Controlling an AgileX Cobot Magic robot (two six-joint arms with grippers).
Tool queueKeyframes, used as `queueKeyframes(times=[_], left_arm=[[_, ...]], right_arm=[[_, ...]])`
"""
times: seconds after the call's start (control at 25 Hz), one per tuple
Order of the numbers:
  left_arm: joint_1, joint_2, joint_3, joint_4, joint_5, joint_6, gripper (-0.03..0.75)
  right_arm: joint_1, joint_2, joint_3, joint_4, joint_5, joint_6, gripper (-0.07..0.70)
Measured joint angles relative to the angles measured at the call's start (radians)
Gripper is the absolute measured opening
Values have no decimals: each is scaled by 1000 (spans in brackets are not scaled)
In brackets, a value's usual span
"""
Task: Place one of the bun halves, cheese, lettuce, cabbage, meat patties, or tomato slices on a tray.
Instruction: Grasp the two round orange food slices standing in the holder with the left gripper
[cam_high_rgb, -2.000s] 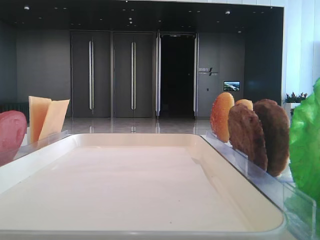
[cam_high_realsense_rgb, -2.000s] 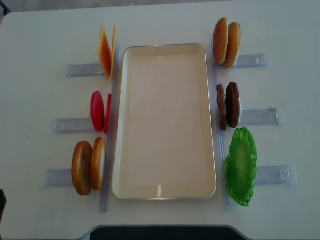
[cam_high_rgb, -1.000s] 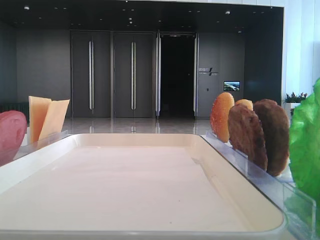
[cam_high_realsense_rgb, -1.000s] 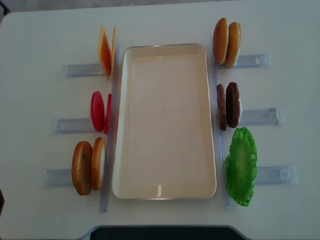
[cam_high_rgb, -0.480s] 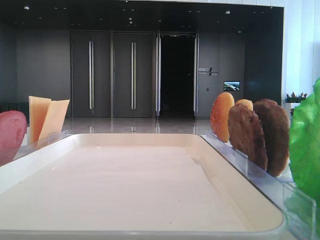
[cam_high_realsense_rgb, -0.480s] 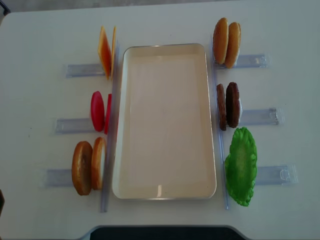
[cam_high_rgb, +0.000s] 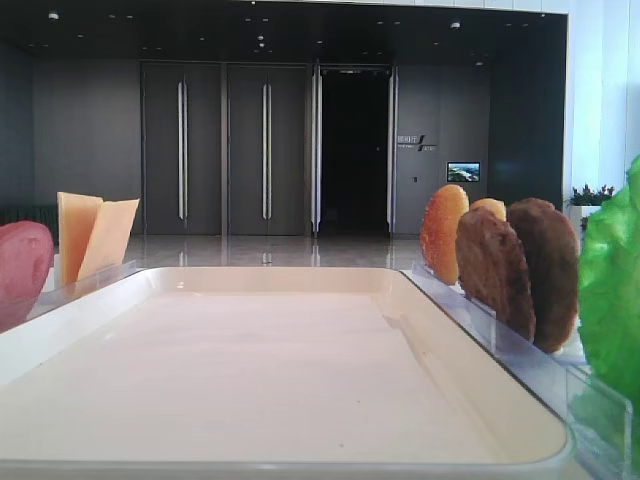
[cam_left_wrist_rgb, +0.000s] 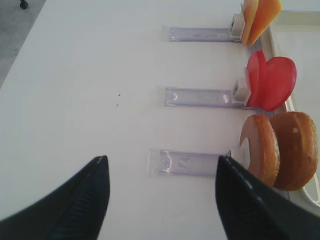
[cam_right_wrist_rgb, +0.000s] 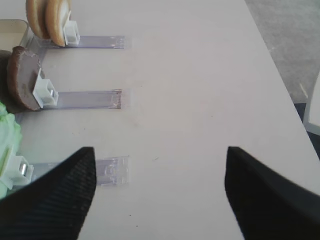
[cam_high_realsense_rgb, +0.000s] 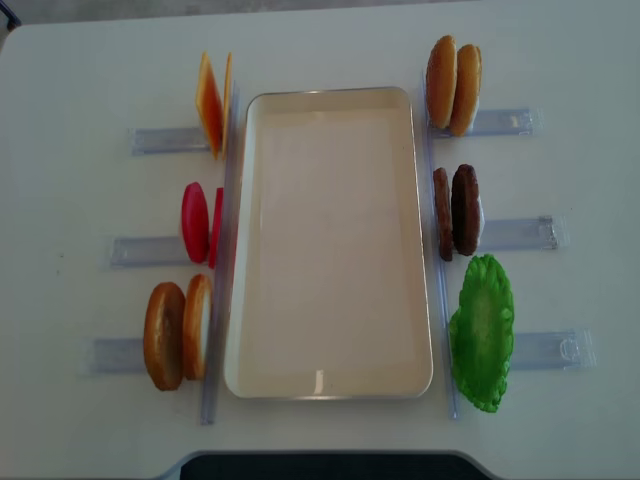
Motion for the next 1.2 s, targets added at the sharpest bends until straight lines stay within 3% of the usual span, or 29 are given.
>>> queueKeyframes(times=[0.36,1.2], left_arm=[[0,256,-139,-2,0,-22,489],[0,854,-264,-121,-46,-25,486]], right_arm=[[0,0,0,0,0,0,538],[0,0,0,0,0,0,538]])
